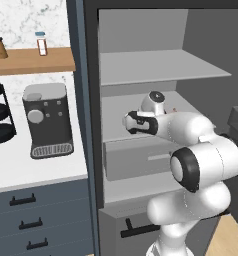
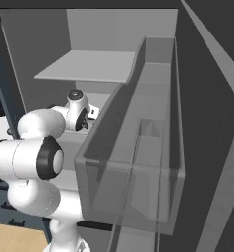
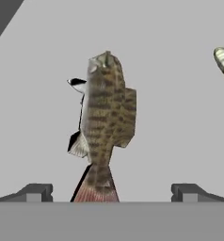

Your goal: Place one garlic and one fish in each tupperware on the nearby counter, to pack two identical lunches.

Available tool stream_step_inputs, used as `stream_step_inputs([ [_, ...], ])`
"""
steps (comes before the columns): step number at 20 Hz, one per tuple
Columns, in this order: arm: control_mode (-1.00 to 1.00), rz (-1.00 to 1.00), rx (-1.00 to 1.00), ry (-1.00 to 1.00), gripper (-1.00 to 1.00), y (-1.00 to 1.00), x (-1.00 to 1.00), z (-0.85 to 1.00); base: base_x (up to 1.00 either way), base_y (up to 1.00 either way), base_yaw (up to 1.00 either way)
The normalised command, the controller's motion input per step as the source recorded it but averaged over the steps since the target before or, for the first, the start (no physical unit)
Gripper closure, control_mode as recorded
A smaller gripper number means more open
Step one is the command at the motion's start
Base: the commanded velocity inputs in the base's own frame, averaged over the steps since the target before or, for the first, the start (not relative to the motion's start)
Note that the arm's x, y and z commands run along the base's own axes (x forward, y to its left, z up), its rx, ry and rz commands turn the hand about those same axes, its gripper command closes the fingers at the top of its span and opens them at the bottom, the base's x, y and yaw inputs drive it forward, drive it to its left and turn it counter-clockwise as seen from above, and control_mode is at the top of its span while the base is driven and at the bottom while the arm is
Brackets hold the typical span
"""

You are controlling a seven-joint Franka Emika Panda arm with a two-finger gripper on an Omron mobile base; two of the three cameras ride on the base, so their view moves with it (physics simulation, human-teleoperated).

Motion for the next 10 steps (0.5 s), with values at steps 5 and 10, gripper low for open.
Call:
stream_step_inputs([
  [5, -1.0, 0.0, 0.0, 0.02, -1.0, 0.02, 0.25, -0.18, 0.0, 0.0, 0.0],
  [10, -1.0, 0.0, 0.0, 0.02, -1.0, 0.01, 0.26, -0.15, 0.0, 0.0, 0.0],
])
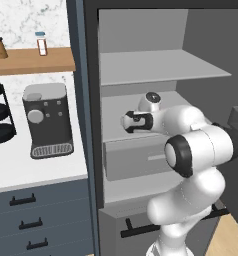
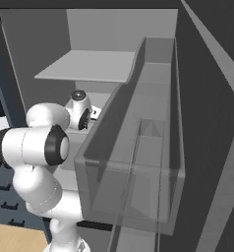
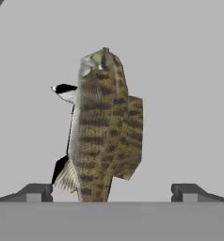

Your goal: Place one garlic and one fish in each tupperware on the nearby counter, to pack two identical lunches.

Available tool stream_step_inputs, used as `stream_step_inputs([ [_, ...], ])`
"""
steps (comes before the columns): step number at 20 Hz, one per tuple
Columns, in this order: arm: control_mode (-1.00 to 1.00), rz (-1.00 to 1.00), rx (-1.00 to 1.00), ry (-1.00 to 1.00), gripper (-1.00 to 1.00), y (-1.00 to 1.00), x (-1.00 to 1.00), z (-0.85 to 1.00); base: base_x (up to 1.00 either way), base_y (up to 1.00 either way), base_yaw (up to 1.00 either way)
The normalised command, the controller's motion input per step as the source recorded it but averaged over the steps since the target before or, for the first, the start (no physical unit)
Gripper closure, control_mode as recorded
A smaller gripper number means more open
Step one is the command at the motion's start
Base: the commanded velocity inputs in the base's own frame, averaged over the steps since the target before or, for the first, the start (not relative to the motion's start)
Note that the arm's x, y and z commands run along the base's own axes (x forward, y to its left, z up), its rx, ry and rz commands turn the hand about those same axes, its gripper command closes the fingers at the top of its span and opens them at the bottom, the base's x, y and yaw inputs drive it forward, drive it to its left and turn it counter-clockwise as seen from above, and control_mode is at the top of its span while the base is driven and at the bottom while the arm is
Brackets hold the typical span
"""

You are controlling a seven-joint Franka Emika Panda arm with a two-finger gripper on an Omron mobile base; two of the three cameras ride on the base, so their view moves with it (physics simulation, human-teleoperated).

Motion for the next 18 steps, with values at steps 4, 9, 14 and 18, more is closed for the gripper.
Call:
stream_step_inputs([
  [4, -1.0, 0.0, 0.0, 0.02, -1.0, 0.06, 0.23, -0.18, 0.0, 0.0, 0.0],
  [9, -1.0, 0.0, 0.0, 0.02, -1.0, 0.06, 0.23, -0.2, 0.0, 0.0, 0.0],
  [14, -1.0, 0.0, 0.0, 0.05, 1.0, 0.01, 0.11, -0.3, 0.0, 0.0, 0.0],
  [18, -1.0, 0.0, 0.0, 0.1, 1.0, 0.0, 0.0, -0.49, 0.0, 0.0, 0.0],
])
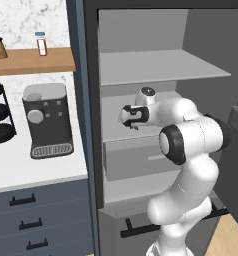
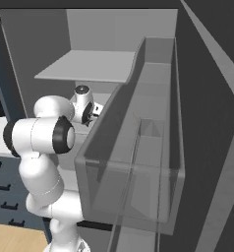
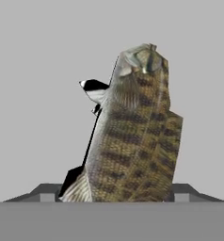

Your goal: Place one garlic and one fish in each tupperware on the nearby counter, to pack two identical lunches.

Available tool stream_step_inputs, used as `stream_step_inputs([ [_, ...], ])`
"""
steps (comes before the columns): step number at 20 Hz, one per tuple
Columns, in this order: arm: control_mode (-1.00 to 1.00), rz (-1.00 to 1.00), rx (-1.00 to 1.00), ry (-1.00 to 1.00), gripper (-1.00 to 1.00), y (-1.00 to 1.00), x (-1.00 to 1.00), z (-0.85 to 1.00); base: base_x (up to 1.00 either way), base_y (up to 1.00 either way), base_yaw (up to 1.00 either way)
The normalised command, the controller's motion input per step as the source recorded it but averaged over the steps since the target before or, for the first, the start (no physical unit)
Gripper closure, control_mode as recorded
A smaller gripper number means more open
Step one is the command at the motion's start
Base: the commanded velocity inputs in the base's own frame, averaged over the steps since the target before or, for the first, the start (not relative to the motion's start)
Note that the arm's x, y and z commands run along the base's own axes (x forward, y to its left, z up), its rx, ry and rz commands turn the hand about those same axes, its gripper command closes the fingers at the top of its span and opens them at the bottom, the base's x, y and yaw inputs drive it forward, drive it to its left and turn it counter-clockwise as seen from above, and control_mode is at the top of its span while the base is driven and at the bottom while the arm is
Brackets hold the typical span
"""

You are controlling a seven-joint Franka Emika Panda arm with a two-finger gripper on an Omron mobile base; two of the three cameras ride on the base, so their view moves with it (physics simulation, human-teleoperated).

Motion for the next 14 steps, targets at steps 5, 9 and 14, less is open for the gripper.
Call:
stream_step_inputs([
  [5, -1.0, 0.0, -0.01, 0.14, 1.0, 0.0, -0.07, -0.62, 0.0, 0.0, 0.0],
  [9, -1.0, 0.0, -0.01, 0.16, 1.0, 0.0, -0.27, -0.68, 0.0, 0.0, 0.0],
  [14, -1.0, 0.0, -0.03, 0.03, 1.0, 0.01, -0.7, -0.61, 0.0, 0.0, 0.0],
])
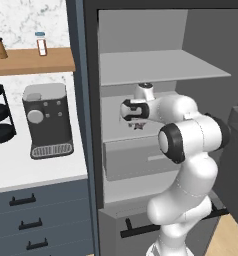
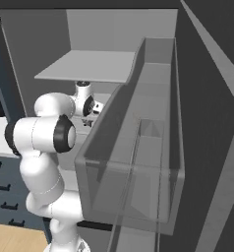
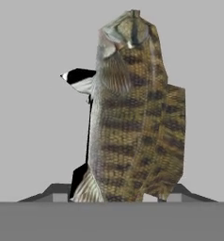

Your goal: Place one garlic and one fish in each tupperware on the nearby counter, to pack two identical lunches.

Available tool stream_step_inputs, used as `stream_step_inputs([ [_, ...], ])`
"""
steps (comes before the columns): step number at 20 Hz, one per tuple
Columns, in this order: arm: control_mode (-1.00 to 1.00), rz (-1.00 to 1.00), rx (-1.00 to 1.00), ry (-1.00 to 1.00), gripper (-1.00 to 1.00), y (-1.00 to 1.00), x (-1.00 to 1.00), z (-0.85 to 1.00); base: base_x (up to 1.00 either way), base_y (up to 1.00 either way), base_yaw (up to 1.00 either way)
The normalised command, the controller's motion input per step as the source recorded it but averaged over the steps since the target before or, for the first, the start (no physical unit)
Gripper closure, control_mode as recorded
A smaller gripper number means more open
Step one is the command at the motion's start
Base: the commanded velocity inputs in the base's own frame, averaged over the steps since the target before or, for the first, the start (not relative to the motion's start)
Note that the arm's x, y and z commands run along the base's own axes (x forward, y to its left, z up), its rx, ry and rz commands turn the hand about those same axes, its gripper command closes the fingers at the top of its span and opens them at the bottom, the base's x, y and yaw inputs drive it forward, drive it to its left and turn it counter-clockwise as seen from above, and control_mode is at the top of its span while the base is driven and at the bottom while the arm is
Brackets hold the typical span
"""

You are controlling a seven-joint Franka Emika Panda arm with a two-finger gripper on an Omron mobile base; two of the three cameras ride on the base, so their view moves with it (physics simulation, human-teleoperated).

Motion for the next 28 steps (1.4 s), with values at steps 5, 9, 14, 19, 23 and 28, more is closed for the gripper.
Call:
stream_step_inputs([
  [5, -1.0, 0.0, -0.04, -0.13, 1.0, 0.0, -0.98, -0.33, 0.0, 0.0, 0.0],
  [9, -1.0, 0.0, 0.0, -0.21, 1.0, -0.01, -1.0, 0.07, 0.0, 0.0, 0.0],
  [14, -1.0, 0.0, 0.0, -0.15, 1.0, -0.14, -1.0, 0.58, 0.0, 0.0, 0.0],
  [19, -1.0, 0.0, 0.0, -0.05, 1.0, -0.12, -0.93, 1.0, 0.0, 0.0, 0.0],
  [23, -1.0, 0.0, -0.02, 0.0, 1.0, -0.02, -0.83, 0.74, 0.0, 0.0, 0.0],
  [28, -1.0, -0.01, -0.03, 0.07, 1.0, 0.0, -0.69, 0.13, 0.0, 0.0, 0.0],
])
